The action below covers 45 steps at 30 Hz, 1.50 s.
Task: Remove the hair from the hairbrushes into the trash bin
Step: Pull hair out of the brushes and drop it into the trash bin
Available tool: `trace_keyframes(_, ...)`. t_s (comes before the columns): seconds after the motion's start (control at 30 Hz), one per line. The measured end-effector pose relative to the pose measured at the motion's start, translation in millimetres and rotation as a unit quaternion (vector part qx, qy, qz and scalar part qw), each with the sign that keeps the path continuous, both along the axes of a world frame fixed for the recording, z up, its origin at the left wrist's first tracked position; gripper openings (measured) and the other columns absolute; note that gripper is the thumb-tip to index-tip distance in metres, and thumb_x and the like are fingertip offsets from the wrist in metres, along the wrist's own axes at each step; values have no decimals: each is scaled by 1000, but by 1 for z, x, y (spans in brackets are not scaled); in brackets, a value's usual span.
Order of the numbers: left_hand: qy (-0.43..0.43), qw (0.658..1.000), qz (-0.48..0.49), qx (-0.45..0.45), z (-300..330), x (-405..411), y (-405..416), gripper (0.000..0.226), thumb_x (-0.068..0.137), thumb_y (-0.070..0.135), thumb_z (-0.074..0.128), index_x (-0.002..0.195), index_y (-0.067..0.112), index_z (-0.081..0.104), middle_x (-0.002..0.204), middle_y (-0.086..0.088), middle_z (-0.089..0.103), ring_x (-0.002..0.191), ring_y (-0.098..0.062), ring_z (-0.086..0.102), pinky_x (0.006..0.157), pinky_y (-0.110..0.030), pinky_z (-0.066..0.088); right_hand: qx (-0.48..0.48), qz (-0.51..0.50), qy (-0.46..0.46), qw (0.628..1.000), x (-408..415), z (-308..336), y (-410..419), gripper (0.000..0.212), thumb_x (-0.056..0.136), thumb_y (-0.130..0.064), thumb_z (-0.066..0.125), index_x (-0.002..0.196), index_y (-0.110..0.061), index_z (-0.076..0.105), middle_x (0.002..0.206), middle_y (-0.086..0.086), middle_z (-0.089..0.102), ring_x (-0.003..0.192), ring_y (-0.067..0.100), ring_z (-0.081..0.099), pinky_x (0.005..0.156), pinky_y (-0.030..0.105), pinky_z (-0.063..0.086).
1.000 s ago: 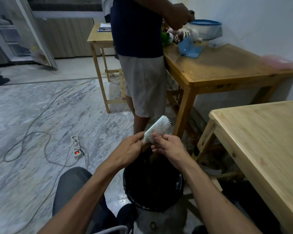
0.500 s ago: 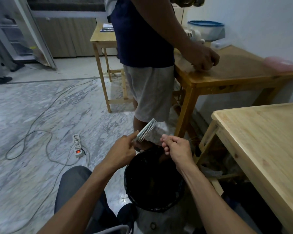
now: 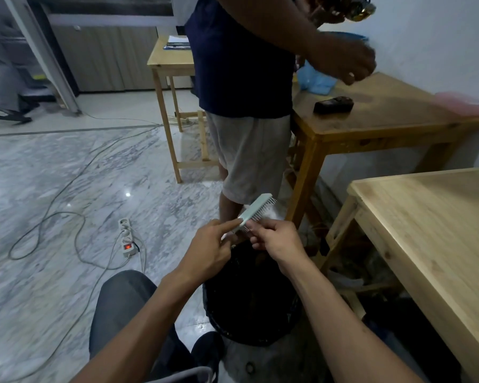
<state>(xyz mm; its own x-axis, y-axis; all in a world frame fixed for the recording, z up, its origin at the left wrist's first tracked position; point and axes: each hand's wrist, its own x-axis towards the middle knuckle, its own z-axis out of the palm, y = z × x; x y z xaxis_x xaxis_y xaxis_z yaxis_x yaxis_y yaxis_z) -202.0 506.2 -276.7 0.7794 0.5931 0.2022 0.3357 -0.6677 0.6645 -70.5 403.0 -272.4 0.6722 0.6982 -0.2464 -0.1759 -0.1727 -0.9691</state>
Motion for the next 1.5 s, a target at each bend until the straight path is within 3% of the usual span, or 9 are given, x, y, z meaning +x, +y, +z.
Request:
trace_keyframes(0.23,5,999,32,22,-4,-1,-6,44,92,7,60,131,26,68,86,-5,59,81,-27,59,64,-34,40,-126,3,-143,982,-1,-3,2,22,95,-28,71,74,-23,72,59,-14,66,63,2,62,64,20,45)
trace_keyframes(0.47,-1,988,149,49,-1,0,-2,47,92,9,56,137,21,62,91,-12,54,71,-31,55,60,-33,37,-217,20,-239,946,-2,-5,-9,33,91,-25,71,59,-18,65,64,-1,66,66,13,61,56,25,41)
trace_keyframes(0.7,-33,988,151,-21,10,-2,9,37,95,10,56,131,17,66,105,-16,72,86,-30,66,70,-35,47,-185,29,-43,981,2,-17,-14,16,99,-7,62,98,-1,77,74,5,69,62,11,60,59,21,52)
trace_keyframes(0.87,-37,989,134,-55,6,-1,5,30,96,15,56,123,20,68,93,-6,71,65,-22,60,63,-39,52,-197,102,18,975,-1,-10,-17,59,95,12,36,150,-7,47,139,13,56,89,22,70,59,26,61)
trace_keyframes(0.97,-22,990,126,-58,3,-2,3,29,96,14,57,122,20,68,76,2,64,63,-21,58,57,-33,42,-200,107,-9,974,6,-11,-18,70,92,16,34,154,-16,46,153,12,42,96,26,70,60,30,63)
trace_keyframes(1.13,-1,992,110,-67,3,-2,-1,29,96,14,56,122,19,69,73,2,63,54,-6,48,52,-27,37,-193,53,-149,968,19,-25,-17,44,91,9,54,123,-13,75,106,10,73,84,22,73,74,43,66)
trace_keyframes(1.2,9,993,102,-66,5,-2,-3,29,96,15,56,121,21,68,79,-1,67,59,-9,54,54,-29,40,-184,24,-181,966,18,-26,-15,15,95,-14,66,102,-17,80,78,9,76,64,21,75,70,46,66)
trace_keyframes(1.27,17,993,91,-67,7,-1,-4,30,95,14,56,121,21,68,80,-2,69,66,-16,60,58,-32,44,-187,9,-255,949,16,-19,-13,23,93,-45,65,93,-26,78,73,1,77,66,18,76,69,43,65)
trace_keyframes(1.5,22,999,41,-7,8,-2,-8,28,96,34,53,122,35,64,96,1,76,73,-18,63,72,-40,55,28,107,51,993,13,-4,-7,32,101,-32,63,122,-9,66,105,8,76,79,18,76,63,24,60)
